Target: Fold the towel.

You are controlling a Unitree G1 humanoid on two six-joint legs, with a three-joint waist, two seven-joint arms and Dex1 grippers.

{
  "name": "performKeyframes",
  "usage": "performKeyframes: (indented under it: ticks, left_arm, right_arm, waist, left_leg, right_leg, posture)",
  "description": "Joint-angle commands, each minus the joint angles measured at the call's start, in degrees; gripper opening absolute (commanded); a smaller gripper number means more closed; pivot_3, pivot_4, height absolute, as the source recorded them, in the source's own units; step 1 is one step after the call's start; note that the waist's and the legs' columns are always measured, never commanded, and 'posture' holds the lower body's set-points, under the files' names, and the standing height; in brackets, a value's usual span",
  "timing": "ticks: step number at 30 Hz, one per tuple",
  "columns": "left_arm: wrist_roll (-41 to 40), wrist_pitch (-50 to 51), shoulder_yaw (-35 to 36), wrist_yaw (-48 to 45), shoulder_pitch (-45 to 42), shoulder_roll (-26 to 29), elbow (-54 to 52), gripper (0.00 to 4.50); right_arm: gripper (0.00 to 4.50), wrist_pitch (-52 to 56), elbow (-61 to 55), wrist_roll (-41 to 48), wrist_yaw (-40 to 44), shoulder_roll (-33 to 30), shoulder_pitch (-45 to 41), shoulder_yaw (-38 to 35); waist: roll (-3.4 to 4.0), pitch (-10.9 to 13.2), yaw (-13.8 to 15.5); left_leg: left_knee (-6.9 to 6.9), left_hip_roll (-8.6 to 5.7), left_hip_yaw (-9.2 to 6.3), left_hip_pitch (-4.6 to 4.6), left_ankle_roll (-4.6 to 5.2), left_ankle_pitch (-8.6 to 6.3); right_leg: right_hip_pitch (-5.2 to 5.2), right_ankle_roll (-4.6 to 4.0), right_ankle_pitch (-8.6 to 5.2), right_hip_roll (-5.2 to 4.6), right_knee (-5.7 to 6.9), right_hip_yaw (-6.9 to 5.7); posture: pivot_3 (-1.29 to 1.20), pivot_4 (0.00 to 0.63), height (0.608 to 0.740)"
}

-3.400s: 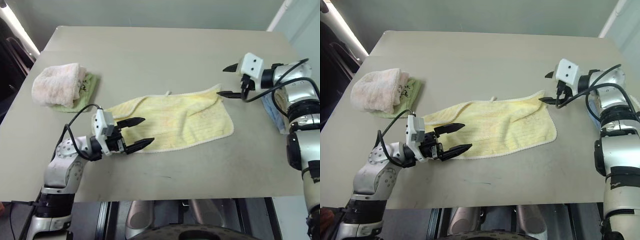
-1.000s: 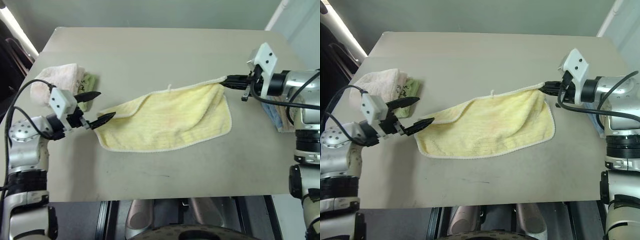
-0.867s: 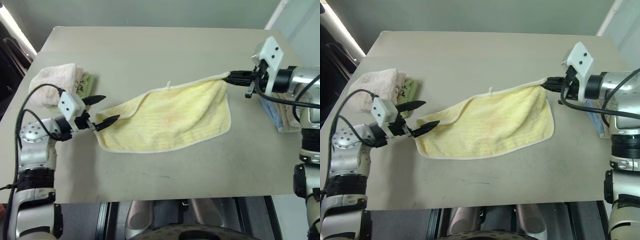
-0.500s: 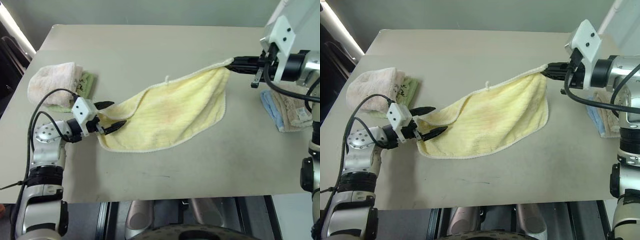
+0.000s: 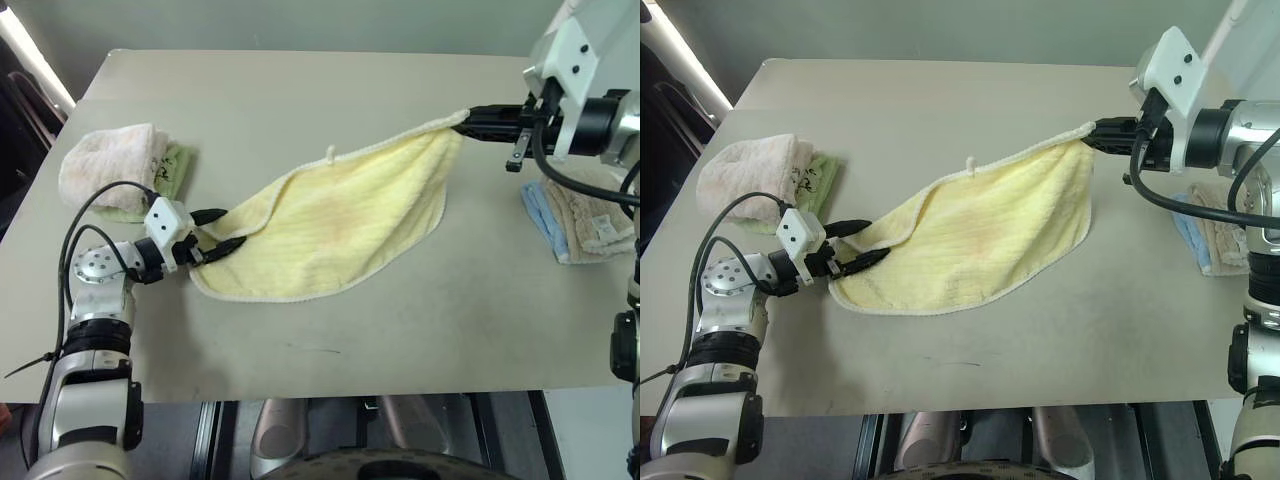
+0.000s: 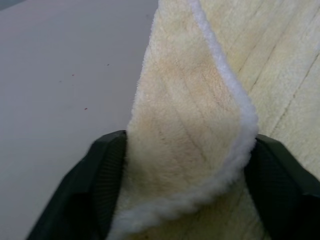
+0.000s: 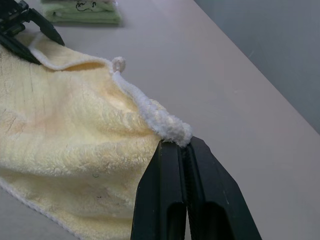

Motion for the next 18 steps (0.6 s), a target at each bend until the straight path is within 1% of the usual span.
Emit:
performKeyframes:
  ticks: [1, 2, 6, 7, 12, 15, 18]
  left_arm:
    - [-0.9, -1.8, 0.9, -0.5, -1.5, -1.0, 1.8, 1.89]
    - [-1.1, -1.9, 1.0, -0.6, -1.8, -1.3, 1.8, 1.6]
    - [-2.9, -1.4, 1.8, -1.9, -2.5, -2.2, 0.9, 0.14]
    - [-4.1, -0.6, 2.5, -2.2, -2.7, -2.5, 0.3, 0.03]
    - [-10.2, 6.0, 6.4, -1.9, -5.0, -3.1, -2.9, 0.03]
    - [-11.7, 9.4, 7.2, -2.1, -5.5, -2.8, -4.9, 0.03]
    - [-12.8, 13.6, 7.9, -1.4, -7.0, -2.5, -6.1, 0.03]
  right_arm:
    - [0.0, -0.9, -2.2, 0.6, -0.8, -1.5, -0.6, -1.0]
    - [0.0, -1.0, -2.3, 0.7, -0.8, -1.6, -0.4, -1.0]
    - [0.0, -1.1, -2.2, 0.7, -0.8, -1.8, 0.1, -0.9]
    - [0.0, -1.1, -2.2, 0.8, -0.7, -1.9, 0.3, -0.9]
    - [0.0, -0.8, -0.4, 1.1, -1.4, -2.6, 0.6, -2.4]
    - [0.0, -1.0, 1.2, 0.6, -2.2, -3.2, 0.3, -2.6]
    - [0.0, -1.4, 2.6, -0.3, -3.3, -4.1, 0.8, -2.6]
  waist:
    - [0.0, 0.0, 0.0]
    - [0.0, 0.0, 0.0]
    - [0.0, 0.0, 0.1]
    - [0.0, 0.0, 0.1]
    - [0.0, 0.0, 0.2]
    - [0.0, 0.0, 0.2]
    - [0.0, 0.0, 0.2]
  left_leg:
    - [0.01, -0.01, 0.0, -0.01, 0.02, 0.01]
    - [0.02, -0.01, 0.0, -0.01, 0.03, 0.02]
    - [0.15, -0.02, -0.01, -0.06, 0.04, 0.02]
    - [0.17, -0.03, -0.01, -0.08, 0.04, 0.02]
    - [0.31, -0.03, -0.02, -0.19, 0.05, 0.02]
    - [0.39, -0.03, -0.01, -0.19, 0.06, 0.02]
    - [0.45, -0.03, 0.01, -0.18, 0.08, 0.01]
  right_leg:
    - [0.0, 0.02, 0.01, 0.0, 0.01, 0.0]
    - [0.01, 0.03, 0.02, 0.0, 0.01, 0.0]
    - [0.02, 0.11, 0.03, 0.0, 0.01, 0.0]
    - [0.02, 0.12, 0.03, 0.0, 0.01, 0.0]
    - [0.0, 0.21, 0.06, 0.0, 0.01, -0.01]
    - [0.02, 0.43, 0.2, 0.0, 0.02, 0.0]
    - [0.05, 0.44, 0.2, 0.0, 0.02, 0.0]
  posture:
    - [0.0, 0.15, 0.697]
    - [0.0, 0.15, 0.697]
    - [0.0, 0.15, 0.697]
    - [0.0, 0.15, 0.697]
    - [0.0, 0.15, 0.697]
    - [0.0, 0.15, 0.697]
    - [0.0, 0.15, 0.697]
